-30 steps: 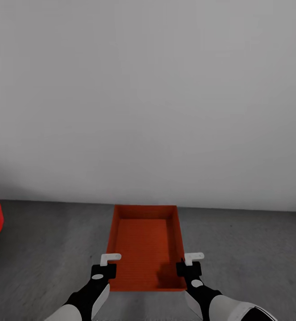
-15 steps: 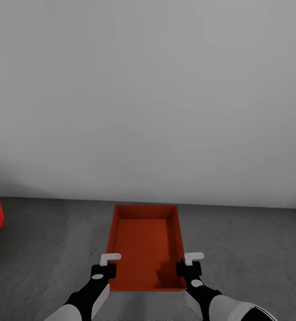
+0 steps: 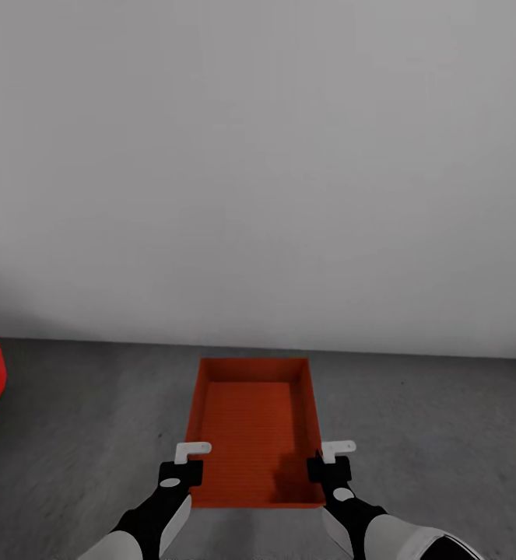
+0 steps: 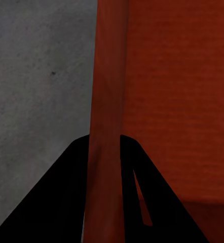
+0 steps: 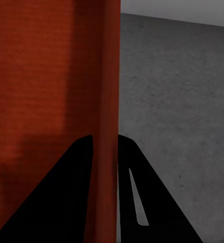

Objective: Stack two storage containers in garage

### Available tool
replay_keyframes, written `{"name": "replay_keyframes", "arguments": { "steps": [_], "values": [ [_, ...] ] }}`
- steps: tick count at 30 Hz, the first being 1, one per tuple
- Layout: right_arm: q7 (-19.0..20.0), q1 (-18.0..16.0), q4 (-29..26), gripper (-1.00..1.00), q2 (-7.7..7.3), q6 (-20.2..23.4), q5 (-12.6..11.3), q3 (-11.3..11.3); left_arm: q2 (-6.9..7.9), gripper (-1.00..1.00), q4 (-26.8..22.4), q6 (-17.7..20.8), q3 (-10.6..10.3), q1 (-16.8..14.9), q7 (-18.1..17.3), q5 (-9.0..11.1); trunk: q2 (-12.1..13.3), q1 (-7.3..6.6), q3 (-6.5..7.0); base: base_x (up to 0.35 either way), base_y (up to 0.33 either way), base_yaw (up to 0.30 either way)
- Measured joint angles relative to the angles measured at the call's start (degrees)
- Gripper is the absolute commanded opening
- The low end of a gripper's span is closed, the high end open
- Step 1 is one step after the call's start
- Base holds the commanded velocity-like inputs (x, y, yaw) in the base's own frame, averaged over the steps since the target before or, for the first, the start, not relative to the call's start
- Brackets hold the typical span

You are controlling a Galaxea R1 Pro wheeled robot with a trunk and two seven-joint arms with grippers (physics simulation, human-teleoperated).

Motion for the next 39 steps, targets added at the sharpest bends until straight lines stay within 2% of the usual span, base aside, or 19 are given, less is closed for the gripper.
{"name": "replay_keyframes", "arguments": {
  "steps": [29,37,39],
  "values": [
    [0.0,0.0,0.0,-1.00,0.00,-0.1,0.0,-0.1,0.00,-1.00,-0.1,0.0,0.0,0.0,0.0,-0.1,0.0,0.00,-2.64,0.000,0.000,0.000],
    [0.0,0.0,0.0,-1.00,0.00,-0.2,-0.1,0.0,-0.01,-1.00,-0.1,0.0,0.0,0.0,0.0,-0.2,0.0,0.00,-2.83,0.000,0.000,0.000],
    [0.0,0.0,0.0,-1.00,0.00,-0.1,-0.8,0.7,-0.01,-1.00,-0.2,0.1,0.0,0.0,0.0,-0.2,0.0,0.00,-2.83,0.000,0.000,0.000]
  ]
}}
